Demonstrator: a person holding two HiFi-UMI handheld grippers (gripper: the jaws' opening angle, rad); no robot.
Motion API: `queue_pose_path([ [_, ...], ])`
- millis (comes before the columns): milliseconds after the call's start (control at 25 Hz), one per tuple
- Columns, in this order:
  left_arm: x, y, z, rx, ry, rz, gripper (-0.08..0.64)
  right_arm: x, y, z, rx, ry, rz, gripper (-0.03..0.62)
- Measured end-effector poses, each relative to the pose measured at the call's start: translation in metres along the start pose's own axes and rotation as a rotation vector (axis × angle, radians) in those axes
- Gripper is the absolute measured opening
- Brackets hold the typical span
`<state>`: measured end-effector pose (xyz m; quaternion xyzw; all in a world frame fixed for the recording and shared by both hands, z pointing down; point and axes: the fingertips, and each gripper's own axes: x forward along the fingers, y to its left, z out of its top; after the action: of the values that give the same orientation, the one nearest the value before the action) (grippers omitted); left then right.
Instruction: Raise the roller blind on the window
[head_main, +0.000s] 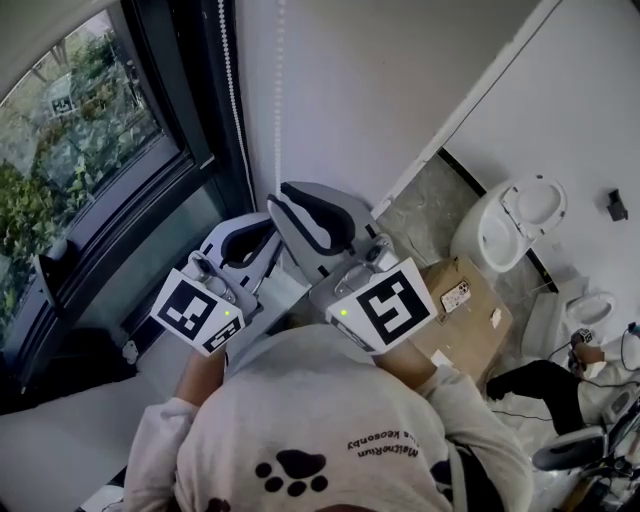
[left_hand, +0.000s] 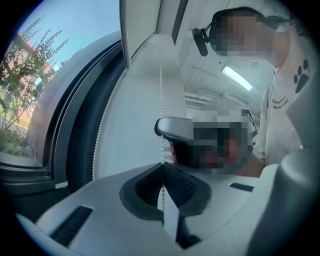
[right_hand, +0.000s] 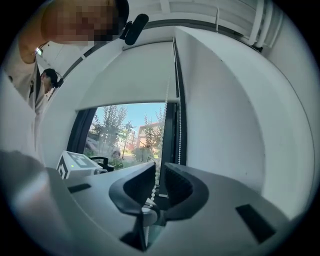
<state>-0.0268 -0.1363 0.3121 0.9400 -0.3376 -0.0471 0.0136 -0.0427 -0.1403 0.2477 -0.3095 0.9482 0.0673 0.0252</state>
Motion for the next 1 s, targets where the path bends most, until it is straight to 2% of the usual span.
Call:
queue_pose_path([
  [280,-0.002,0.004,-0.001,0.001,0.008,0.012,0.009,0.006,0.006,-0.002,0.004,0.035,0.021,0.014],
  [520,-0.001,0.008,-0.028,-0.035,0.045,0.021,0.009,0.007,0.006,-0.028,0.041,0.083,0.024,0.012],
  [760,-0.001,0.008,-0.042,-0.012,0.057,0.023,0.009,0.005,0.006,-0.042,0.015,0.085,0.006,0.012],
  [1000,-0.003,0.008,-0.068,-0.064,0.038,0.024,0.009,0.002,0.008,-0.07,0.032,0.105,0.009,0.011],
])
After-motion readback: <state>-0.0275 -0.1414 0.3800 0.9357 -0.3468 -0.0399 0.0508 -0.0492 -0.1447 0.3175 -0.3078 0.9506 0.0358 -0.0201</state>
